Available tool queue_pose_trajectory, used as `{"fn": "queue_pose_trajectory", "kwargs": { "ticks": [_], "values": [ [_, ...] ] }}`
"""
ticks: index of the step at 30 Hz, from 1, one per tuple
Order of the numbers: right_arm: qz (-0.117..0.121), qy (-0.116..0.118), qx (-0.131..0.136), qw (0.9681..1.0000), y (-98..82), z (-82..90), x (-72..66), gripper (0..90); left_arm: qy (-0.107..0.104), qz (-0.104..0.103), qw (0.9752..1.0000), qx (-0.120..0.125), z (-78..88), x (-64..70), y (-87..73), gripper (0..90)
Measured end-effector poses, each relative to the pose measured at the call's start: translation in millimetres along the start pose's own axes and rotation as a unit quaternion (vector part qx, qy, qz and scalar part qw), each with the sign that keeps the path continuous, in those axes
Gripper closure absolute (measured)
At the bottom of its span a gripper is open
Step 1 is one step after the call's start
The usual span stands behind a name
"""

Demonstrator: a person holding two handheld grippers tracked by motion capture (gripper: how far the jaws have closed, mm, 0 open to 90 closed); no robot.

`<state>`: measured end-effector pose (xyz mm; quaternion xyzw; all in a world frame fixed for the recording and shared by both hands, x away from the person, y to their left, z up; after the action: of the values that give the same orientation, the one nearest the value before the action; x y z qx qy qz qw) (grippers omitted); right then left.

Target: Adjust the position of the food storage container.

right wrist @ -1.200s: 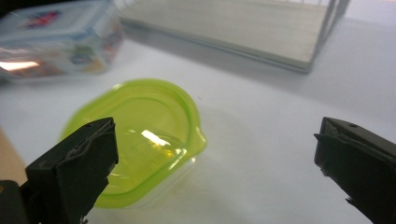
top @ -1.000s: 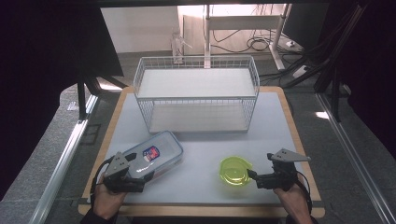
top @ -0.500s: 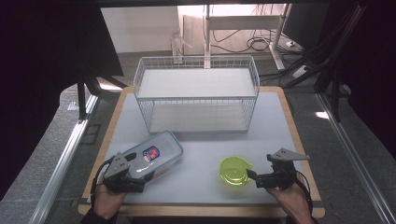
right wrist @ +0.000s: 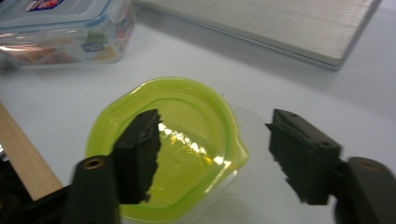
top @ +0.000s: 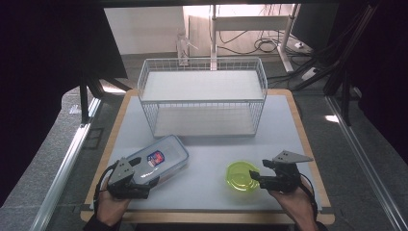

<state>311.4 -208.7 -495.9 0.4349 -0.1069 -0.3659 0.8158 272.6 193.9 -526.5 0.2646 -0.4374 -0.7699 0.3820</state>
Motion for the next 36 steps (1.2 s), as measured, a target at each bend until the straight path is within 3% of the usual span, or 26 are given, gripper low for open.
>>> {"fn": "queue_pose_trajectory", "kwargs": {
  "ticks": [1,5,8,9,12,21,27,29,33,36],
  "values": [
    [0.000,0.000,0.000,1.0000,0.0,0.0,0.0,36.5,0.000,0.000,1.0000,0.000,0.0,0.1,0.0,6.7],
    [0.020,0.012,-0.012,0.9997,5.8,-5.5,-10.1,57.3,0.002,-0.001,1.0000,0.002,0.6,0.0,0.6,6.7],
    [0.034,0.021,-0.020,0.9990,9.6,-11.5,-18.5,69.0,0.001,-0.003,1.0000,0.001,0.0,0.6,0.3,6.7],
    [0.034,0.021,-0.020,0.9990,9.6,-11.5,-18.5,69.0,0.001,-0.003,1.0000,0.001,0.0,0.6,0.3,6.7],
    [0.056,0.035,-0.035,0.9972,13.6,-21.7,-31.3,89.0,0.003,-0.005,1.0000,0.001,-0.2,1.3,0.4,6.7],
    [0.070,0.055,-0.050,0.9948,18.6,-43.7,-47.9,90.0,0.002,-0.006,1.0000,0.001,-0.4,1.1,0.3,6.7],
    [0.087,0.074,-0.064,0.9914,25.5,-63.5,-63.8,90.0,0.002,-0.007,1.0000,0.001,0.0,1.0,0.3,6.7],
    [0.097,0.077,-0.079,0.9892,24.9,-75.2,-69.9,90.0,0.001,-0.008,1.0000,0.001,0.3,1.0,0.2,6.7],
    [0.105,0.075,-0.101,0.9865,18.6,-84.7,-71.8,90.0,0.000,-0.007,1.0000,0.002,0.6,0.8,0.0,6.7],
    [0.101,0.076,-0.104,0.9865,16.7,-82.9,-71.9,90.0,-0.001,-0.006,1.0000,0.002,0.4,0.9,-0.2,6.8]
  ]
}}
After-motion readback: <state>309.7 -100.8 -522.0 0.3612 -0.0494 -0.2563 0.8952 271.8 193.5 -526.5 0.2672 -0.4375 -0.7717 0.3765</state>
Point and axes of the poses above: each handheld gripper's, and its own axes: z roughly backward along the jaws, y roughly out of its top, x roughly to its right, the point moved 6 cm from there along -z, roughly forward along the jaws, and after that the axes turned 5 degrees about y, right-handed, at the moved point
